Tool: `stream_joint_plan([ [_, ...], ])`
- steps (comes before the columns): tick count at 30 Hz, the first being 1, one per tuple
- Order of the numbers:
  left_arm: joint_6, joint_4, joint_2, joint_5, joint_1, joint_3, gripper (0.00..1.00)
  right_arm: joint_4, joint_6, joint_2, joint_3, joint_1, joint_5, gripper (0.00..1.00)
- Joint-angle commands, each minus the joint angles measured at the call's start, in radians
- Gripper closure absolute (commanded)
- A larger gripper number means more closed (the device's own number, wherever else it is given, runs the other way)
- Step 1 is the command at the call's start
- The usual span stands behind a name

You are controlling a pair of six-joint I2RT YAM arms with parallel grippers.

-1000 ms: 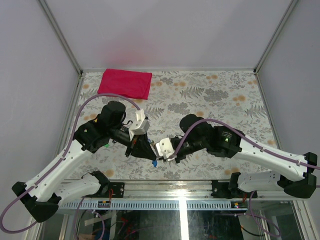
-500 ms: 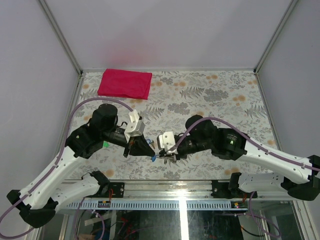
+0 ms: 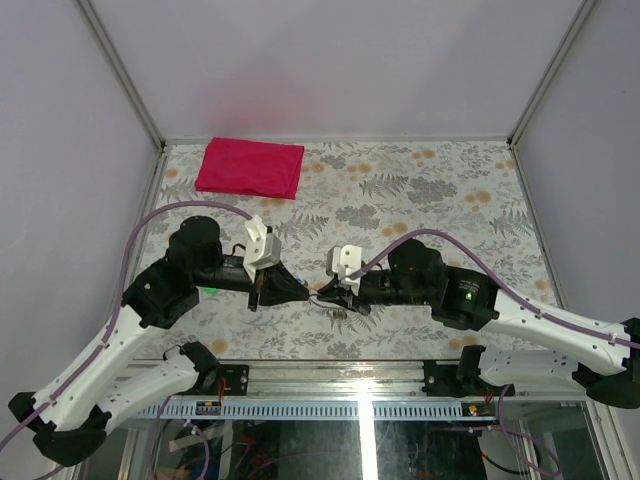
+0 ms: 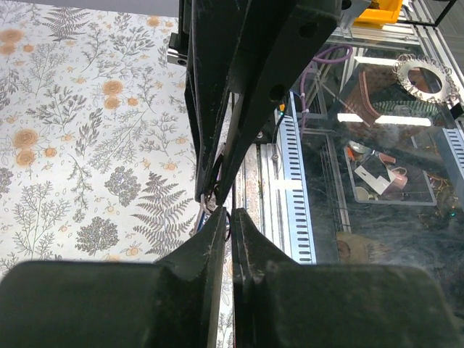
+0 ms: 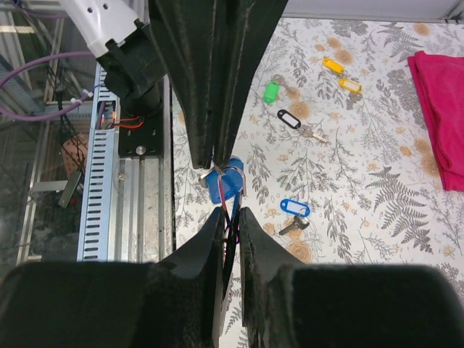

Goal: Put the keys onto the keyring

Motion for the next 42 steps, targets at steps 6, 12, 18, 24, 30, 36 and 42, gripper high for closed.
stream_joint_plan([
  [6,-0.055,0.070,-0.033,-0.058,-0.004,-0.013,0.86,0.066,0.009,-0.030,0.037,-0.003,0.098,1.00],
  [12,-0.126,0.158,-0.061,-0.127,-0.004,-0.058,0.73,-0.051,0.063,-0.003,0.109,-0.002,0.172,1.00],
  [18,-0.240,0.296,-0.125,-0.271,-0.004,-0.170,0.64,-0.102,0.135,-0.020,0.112,-0.003,0.258,1.00],
  [24,-0.333,0.394,-0.183,-0.384,-0.005,-0.271,0.59,-0.151,0.278,-0.039,0.147,-0.002,0.403,1.00],
  [30,-0.412,0.494,-0.205,-0.452,-0.004,-0.352,0.52,-0.260,0.429,0.002,0.214,-0.002,0.465,1.00],
  [36,-0.449,0.531,-0.190,-0.546,-0.004,-0.369,0.44,-0.342,0.506,0.062,0.287,-0.002,0.507,1.00],
  [42,-0.501,0.568,-0.164,-0.585,-0.004,-0.387,0.40,-0.334,0.520,0.071,0.299,-0.002,0.556,1.00],
])
